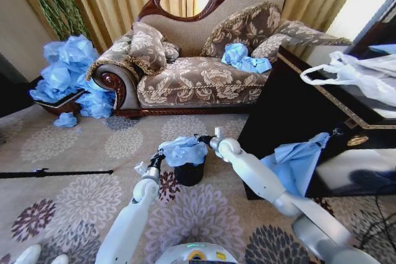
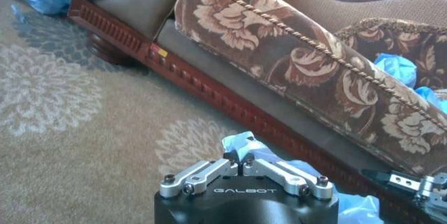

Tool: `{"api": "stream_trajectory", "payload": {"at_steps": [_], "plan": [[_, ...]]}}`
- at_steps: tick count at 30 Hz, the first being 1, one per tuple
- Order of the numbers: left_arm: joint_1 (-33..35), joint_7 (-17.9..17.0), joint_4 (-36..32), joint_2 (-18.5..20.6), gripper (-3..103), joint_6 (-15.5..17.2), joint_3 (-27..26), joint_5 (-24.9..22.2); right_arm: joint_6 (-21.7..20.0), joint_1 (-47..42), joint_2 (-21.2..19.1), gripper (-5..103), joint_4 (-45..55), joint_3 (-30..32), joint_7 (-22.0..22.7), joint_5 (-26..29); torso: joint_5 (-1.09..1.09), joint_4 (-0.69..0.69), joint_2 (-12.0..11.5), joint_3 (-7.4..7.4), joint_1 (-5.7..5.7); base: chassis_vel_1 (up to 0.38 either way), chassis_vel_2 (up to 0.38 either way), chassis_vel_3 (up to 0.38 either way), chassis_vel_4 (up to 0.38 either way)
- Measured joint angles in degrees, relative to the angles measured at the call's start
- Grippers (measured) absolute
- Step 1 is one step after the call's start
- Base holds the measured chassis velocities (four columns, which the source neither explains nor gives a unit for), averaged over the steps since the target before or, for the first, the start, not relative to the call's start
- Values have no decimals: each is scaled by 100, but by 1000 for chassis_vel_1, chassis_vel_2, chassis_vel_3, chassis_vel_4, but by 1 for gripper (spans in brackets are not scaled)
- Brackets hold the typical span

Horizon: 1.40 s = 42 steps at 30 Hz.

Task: Place a garbage bag over the trash bin.

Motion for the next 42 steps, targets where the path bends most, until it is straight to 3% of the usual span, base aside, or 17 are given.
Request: {"api": "stream_trajectory", "payload": {"at_steps": [7,16,32,42], "plan": [[-61,34,78,-38,0,0,7,2,-564,418,68,0,-324,-501,81,373,-1,-5,0,0,0,0,0,0,0],[-52,64,66,-55,0,0,-8,2,-685,706,408,0,-971,-738,95,386,0,-3,0,0,0,0,0,0,0],[-187,85,41,-139,0,-4,-5,4,-155,1007,1143,0,-2241,-836,-320,-425,0,-5,0,0,0,0,0,0,0],[-402,-372,198,-146,0,50,-85,-201,200,1120,1423,0,-2844,-680,-566,-768,0,-4,0,0,0,0,0,0,0]]}}
